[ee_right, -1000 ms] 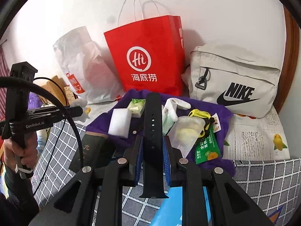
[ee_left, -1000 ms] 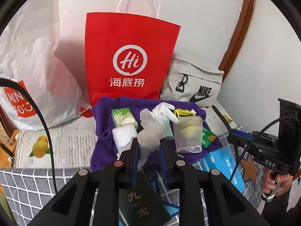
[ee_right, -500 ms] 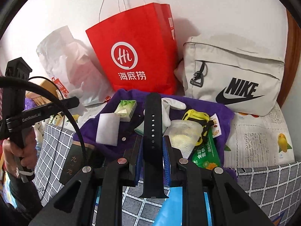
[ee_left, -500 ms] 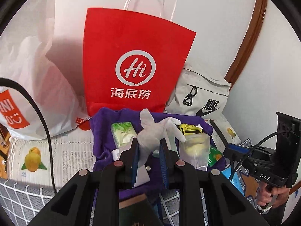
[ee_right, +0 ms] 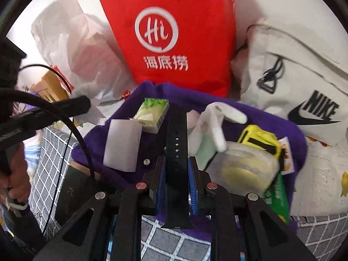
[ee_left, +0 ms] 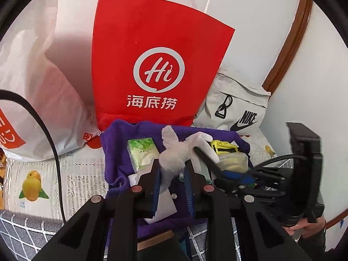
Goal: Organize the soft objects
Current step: 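Lower the black strap onto the towel and open right gripper while left holds tissue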
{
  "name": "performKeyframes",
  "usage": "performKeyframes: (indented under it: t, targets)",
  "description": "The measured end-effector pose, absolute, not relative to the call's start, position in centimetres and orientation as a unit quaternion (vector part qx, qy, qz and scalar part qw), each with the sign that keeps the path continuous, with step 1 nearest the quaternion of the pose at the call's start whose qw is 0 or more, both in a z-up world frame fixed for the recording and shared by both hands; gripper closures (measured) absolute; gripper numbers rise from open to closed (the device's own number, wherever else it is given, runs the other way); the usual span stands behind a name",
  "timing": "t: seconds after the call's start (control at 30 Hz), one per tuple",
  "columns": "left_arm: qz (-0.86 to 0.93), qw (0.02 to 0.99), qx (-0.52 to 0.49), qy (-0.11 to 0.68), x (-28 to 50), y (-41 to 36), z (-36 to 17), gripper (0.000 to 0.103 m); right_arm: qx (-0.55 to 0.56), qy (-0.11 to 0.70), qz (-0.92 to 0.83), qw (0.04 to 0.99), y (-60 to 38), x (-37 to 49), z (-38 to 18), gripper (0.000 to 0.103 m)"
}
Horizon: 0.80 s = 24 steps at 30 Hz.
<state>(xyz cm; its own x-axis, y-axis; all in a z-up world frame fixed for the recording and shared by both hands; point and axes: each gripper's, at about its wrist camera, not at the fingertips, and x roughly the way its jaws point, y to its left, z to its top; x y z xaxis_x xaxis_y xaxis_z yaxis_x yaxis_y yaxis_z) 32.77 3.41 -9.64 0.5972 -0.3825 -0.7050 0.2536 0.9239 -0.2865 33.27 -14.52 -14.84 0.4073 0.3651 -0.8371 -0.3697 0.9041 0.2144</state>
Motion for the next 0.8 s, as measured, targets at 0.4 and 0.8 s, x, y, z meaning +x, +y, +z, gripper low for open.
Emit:
performKeyframes:
  t: [0.4, 0.8]
  targets:
    - [-0.186, 0.882, -0.096, 0.422, 33.5, 3.9, -10.4, 0.083, -0.007, 0.531, 0.211, 0.820, -12.2, 35.4, -18.5, 0.083]
    - [-0.193, 0.870, -0.106, 0.441, 34.4, 3.4, -11.7, 0.083, 0.026, 0.533, 0.202, 0.821, -14.5, 35.8, -17.9, 0.062]
